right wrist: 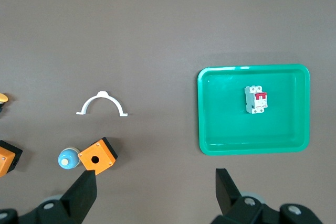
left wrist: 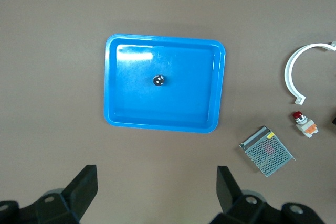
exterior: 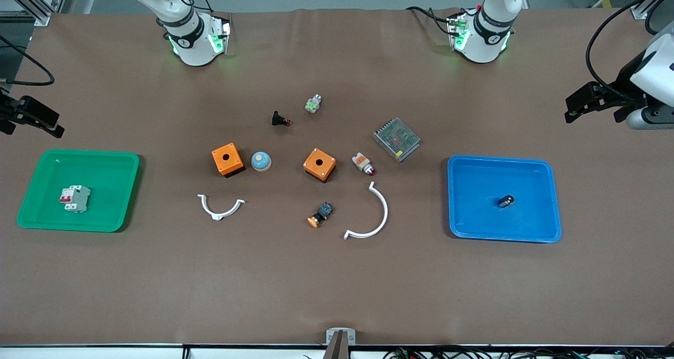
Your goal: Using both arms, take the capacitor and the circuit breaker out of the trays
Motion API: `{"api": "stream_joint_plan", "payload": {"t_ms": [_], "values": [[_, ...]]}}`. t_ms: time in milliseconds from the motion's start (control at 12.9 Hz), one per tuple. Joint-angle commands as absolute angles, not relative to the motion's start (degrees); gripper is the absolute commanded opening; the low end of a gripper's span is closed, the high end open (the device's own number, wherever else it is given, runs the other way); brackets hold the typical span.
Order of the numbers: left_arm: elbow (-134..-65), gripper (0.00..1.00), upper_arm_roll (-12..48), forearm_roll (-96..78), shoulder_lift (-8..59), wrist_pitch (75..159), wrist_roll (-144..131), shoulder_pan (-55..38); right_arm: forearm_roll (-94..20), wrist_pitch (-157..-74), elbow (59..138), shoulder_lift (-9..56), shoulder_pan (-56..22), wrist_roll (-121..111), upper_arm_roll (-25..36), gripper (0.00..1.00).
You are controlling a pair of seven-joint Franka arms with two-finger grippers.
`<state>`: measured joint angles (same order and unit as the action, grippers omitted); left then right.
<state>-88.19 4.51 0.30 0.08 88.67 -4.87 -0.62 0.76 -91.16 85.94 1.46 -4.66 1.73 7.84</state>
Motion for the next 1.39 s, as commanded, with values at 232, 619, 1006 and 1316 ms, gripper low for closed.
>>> {"api": "stream_joint_plan", "payload": {"t_ms": [232, 619, 1006, 1316], "values": [[-86.7, 1.0, 4.6, 0.5, 0.9, 88.1, -4.0, -0.4, 0.5, -90.4, 84.5, 2.2, -5.5, 1.3, 8.8, 1.0], [-85.1, 1.0, 4.4, 0.0, 4.0, 88.4, -4.7, -0.1, 0.4, -90.3, 84.5, 2.3, -5.2, -3.2, 8.9, 1.0], [-85.8, 1.0, 4.1, 2.5, 10.2, 93.4, -5.2, 0.3, 0.7, -90.4, 84.6, 2.8, -4.7, -3.1, 8.9, 1.0], [-89.6, 1.0, 4.2, 3.2, 14.7, 101.4, -5.4, 1.0, 2.5, -90.2, 85.2, 3.8, -4.0, -3.3, 9.0, 1.0]]}}
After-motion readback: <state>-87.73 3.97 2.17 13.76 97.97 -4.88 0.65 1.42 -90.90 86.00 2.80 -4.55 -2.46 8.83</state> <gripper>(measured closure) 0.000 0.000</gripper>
